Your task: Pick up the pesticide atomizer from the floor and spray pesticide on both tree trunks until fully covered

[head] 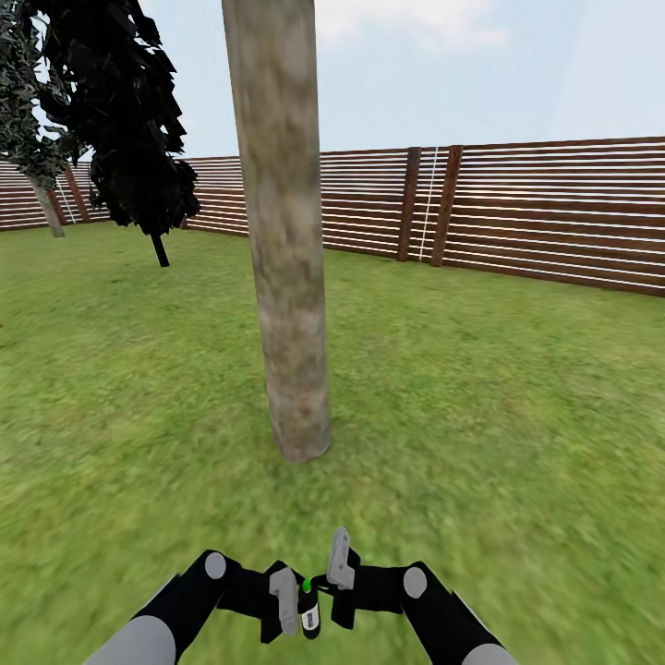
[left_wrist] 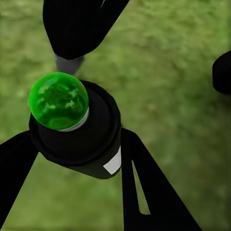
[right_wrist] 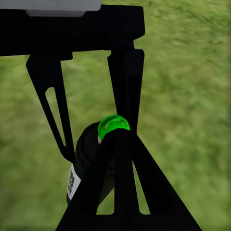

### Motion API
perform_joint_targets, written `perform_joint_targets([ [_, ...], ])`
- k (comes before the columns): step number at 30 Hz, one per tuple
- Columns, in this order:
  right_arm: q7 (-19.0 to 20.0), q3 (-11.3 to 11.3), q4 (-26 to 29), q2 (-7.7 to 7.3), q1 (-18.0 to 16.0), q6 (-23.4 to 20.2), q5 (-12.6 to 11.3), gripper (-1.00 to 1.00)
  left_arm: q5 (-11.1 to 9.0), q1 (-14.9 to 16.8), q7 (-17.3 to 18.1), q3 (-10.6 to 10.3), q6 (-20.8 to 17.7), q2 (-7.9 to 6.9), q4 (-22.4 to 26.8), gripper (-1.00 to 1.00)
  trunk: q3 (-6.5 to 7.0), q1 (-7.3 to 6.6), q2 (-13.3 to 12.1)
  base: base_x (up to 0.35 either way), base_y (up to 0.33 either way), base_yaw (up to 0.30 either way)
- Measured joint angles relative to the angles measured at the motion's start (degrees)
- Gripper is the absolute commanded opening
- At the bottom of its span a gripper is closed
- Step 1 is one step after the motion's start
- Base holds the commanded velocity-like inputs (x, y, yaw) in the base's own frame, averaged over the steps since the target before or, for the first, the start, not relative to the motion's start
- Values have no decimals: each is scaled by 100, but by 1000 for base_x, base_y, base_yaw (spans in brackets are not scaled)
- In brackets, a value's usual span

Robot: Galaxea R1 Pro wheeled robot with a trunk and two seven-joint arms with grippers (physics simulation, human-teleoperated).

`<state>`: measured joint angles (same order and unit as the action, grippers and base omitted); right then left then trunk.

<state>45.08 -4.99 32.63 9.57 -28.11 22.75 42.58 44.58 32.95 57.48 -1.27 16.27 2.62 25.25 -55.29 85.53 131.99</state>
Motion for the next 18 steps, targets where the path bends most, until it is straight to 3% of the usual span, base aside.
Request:
perform_joint_targets([
  [3,0,-2,0,1,0,0,0,-100,26,0,-6,-14,-15,-15,-14,-100,0,0,0,0,0,0],
  [6,0,0,0,2,0,0,0,-100,90,0,-15,-36,-49,-214,-17,-100,0,0,0,0,0,0],
  [10,0,0,-8,0,0,0,0,-100,119,0,-6,-23,-61,-660,-13,-100,0,0,0,0,0,0],
  [16,0,0,-9,-4,0,0,0,-100,125,-22,-6,-33,-65,-1114,-12,-100,0,0,0,0,0,0],
  [18,0,0,-10,-8,0,0,0,-100,141,-45,3,-39,-68,-1498,-13,-100,0,0,0,0,0,0],
])
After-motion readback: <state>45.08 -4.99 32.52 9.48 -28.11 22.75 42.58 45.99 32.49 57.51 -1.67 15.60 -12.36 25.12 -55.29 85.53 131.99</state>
